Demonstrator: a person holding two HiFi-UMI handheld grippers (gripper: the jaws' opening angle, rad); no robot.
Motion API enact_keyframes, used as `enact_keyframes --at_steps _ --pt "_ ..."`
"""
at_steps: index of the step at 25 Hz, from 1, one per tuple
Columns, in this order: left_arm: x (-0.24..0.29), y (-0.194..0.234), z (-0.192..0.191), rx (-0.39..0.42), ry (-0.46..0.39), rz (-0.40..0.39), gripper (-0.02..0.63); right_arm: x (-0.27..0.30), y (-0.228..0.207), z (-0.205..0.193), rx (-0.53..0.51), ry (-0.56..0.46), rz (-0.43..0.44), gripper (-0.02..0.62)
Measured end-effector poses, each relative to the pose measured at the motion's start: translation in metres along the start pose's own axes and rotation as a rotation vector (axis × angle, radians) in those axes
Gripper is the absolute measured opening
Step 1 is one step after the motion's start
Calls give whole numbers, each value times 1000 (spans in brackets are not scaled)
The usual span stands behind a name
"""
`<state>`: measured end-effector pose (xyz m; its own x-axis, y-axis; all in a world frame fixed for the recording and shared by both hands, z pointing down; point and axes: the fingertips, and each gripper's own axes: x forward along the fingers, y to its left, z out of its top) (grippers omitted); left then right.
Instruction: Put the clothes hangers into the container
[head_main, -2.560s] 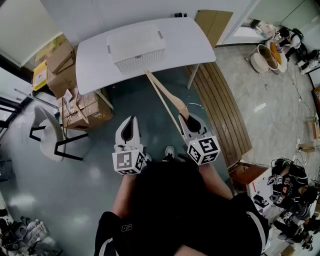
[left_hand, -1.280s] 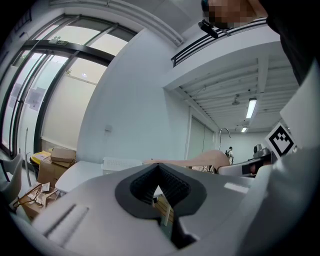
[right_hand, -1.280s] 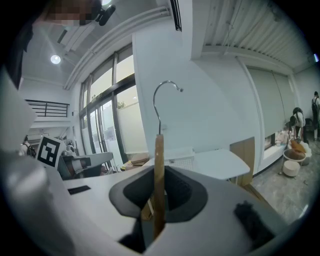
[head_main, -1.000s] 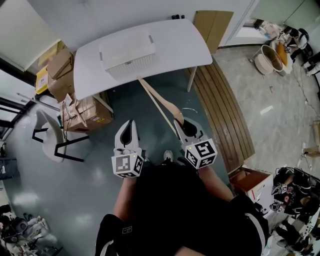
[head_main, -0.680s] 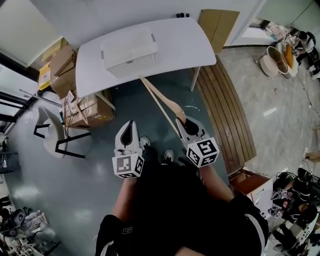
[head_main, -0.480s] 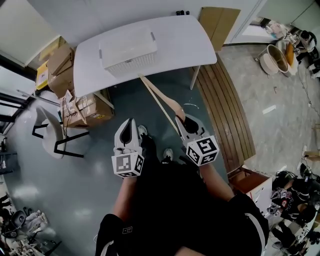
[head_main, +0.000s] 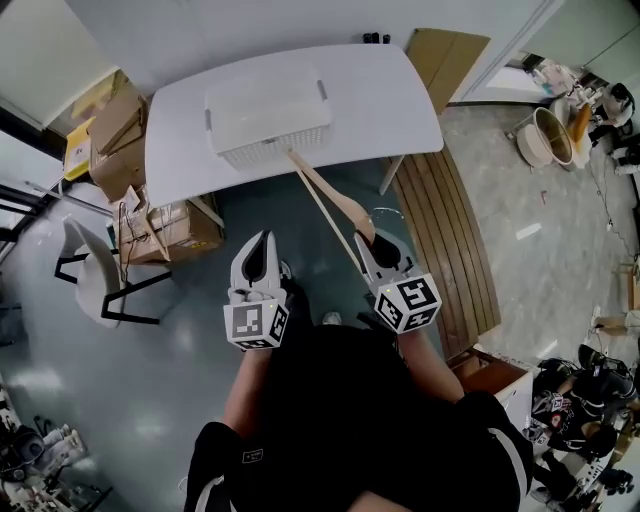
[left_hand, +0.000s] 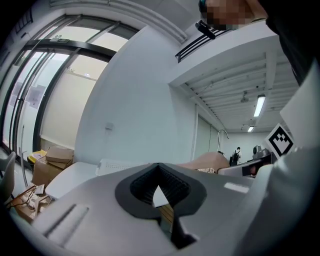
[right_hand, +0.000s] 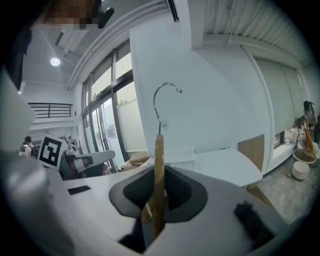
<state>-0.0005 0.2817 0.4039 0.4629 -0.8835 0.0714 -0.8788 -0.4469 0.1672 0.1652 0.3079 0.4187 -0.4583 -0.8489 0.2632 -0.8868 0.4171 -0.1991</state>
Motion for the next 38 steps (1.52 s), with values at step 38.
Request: enact_keyframes --at_steps 38 --pt "138 198 43 -59 11 -70 3 226 16 78 -34 20 -71 62"
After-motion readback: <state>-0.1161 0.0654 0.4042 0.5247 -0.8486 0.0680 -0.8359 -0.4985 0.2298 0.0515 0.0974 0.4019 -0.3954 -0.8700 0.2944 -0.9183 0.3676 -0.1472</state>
